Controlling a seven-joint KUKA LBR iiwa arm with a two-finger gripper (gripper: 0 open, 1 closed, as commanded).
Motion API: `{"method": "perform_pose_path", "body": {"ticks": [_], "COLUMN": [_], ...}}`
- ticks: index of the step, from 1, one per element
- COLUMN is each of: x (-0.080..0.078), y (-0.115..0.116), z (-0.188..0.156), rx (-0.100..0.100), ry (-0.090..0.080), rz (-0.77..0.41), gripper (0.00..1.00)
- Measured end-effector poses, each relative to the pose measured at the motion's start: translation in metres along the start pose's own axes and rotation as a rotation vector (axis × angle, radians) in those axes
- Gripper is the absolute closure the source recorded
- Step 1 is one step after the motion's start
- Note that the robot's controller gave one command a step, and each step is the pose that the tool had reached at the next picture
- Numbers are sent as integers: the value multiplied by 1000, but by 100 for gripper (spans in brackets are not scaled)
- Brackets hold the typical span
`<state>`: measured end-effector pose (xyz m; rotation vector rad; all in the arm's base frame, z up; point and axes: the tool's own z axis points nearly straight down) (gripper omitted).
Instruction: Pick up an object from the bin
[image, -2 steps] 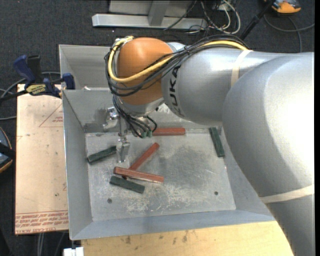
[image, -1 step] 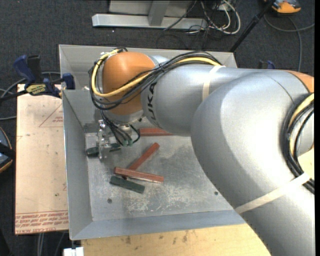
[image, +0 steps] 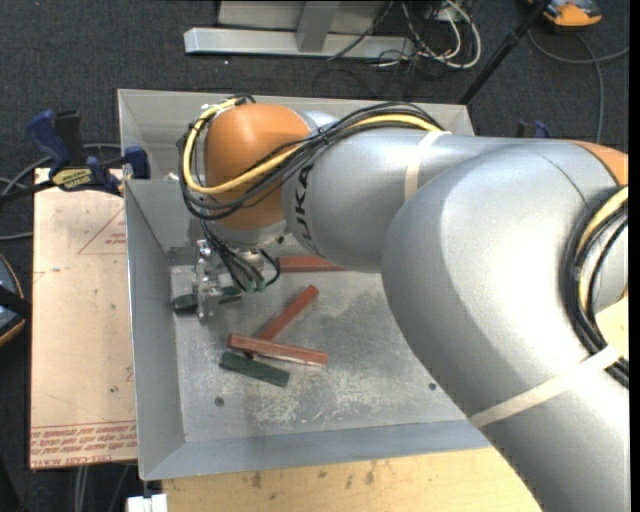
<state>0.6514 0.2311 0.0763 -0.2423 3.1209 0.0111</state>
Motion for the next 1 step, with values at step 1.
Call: {"method": "perform_pose_path", "body": {"ticks": [1], "x": [-3], "y": [-18], "z": [-176], "rx": [4], "ry": [-1], "rz": [-207], "gripper": [100]}}
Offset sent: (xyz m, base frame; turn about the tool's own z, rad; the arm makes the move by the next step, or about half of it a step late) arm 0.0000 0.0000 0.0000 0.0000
